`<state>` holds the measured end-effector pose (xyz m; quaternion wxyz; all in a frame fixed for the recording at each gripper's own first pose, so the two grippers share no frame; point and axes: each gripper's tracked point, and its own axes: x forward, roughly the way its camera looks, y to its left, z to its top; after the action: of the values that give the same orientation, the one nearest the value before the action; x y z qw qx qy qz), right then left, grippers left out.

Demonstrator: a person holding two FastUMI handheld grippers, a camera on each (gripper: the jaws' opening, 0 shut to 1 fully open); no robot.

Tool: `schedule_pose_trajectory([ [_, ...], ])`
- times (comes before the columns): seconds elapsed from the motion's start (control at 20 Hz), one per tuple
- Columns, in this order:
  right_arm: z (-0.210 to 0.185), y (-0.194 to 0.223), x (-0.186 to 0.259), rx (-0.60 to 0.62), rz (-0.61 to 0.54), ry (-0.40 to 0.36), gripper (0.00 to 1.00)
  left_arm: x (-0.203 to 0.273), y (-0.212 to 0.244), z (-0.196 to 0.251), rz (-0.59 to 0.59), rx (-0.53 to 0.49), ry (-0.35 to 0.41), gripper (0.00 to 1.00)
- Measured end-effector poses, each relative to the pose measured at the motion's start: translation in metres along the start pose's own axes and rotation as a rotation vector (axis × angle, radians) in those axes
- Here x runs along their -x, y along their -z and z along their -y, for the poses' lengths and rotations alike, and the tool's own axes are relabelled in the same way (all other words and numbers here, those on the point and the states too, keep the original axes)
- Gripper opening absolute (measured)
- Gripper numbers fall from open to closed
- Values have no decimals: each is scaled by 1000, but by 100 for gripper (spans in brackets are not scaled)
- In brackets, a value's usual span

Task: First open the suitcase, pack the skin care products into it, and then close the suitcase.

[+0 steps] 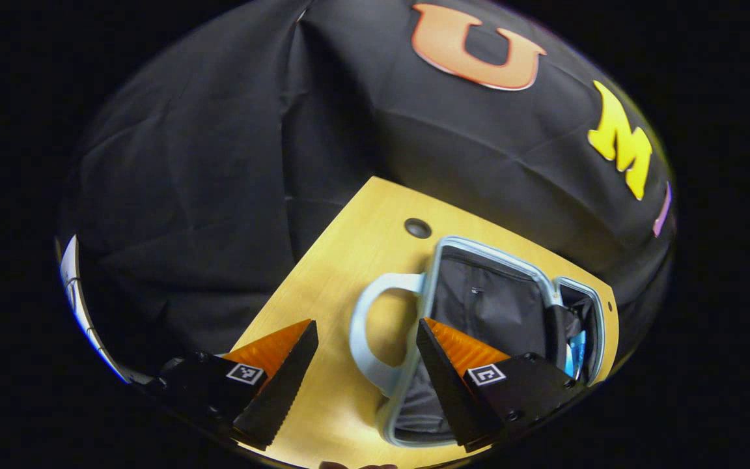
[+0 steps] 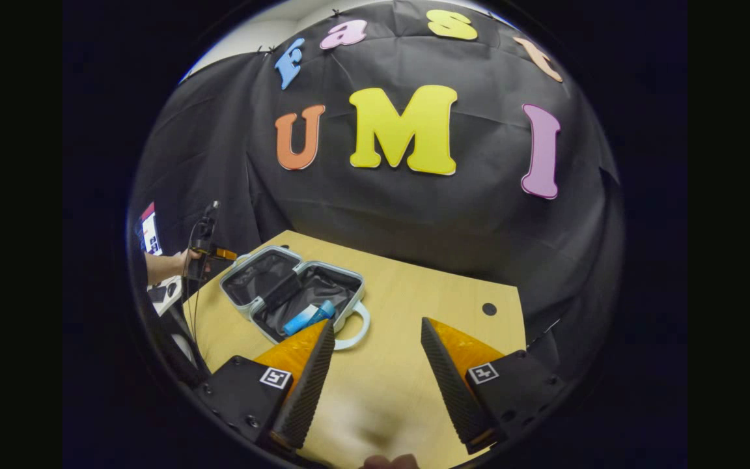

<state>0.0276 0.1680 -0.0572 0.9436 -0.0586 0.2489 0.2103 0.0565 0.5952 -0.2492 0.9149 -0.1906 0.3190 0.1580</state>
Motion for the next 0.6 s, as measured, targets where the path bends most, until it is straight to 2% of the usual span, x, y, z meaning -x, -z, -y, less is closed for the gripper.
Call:
schedule_pose_trajectory([
  [0.1, 7, -6, -1, -31, 0, 27, 80, -23, 7, -13, -31, 14, -26, 97],
  [0.15, 11, -6, -2, -45, -4, 40, 75, -30, 10, -13, -46, 29, -23, 97],
  [0.2, 14, -4, -2, -55, -12, 53, 80, -36, 12, -13, -63, 41, -7, 95],
  [0.35, 17, 5, -5, -78, -39, 68, 80, -52, 23, -11, -108, 22, -5, 86],
  [0.4, 17, 7, -5, -84, -42, 69, 75, -55, 26, -8, -122, 19, -3, 82],
  [0.45, 17, 7, -5, -89, -43, 71, 75, -56, 26, -9, -123, 16, -18, 84],
  [0.55, 18, 7, -7, -102, -41, 69, 80, -57, 25, -3, -118, 48, -9, 64],
  [0.6, 19, 8, -7, -109, -39, 67, 80, -56, 27, 2, -123, 61, 8, 48],
])
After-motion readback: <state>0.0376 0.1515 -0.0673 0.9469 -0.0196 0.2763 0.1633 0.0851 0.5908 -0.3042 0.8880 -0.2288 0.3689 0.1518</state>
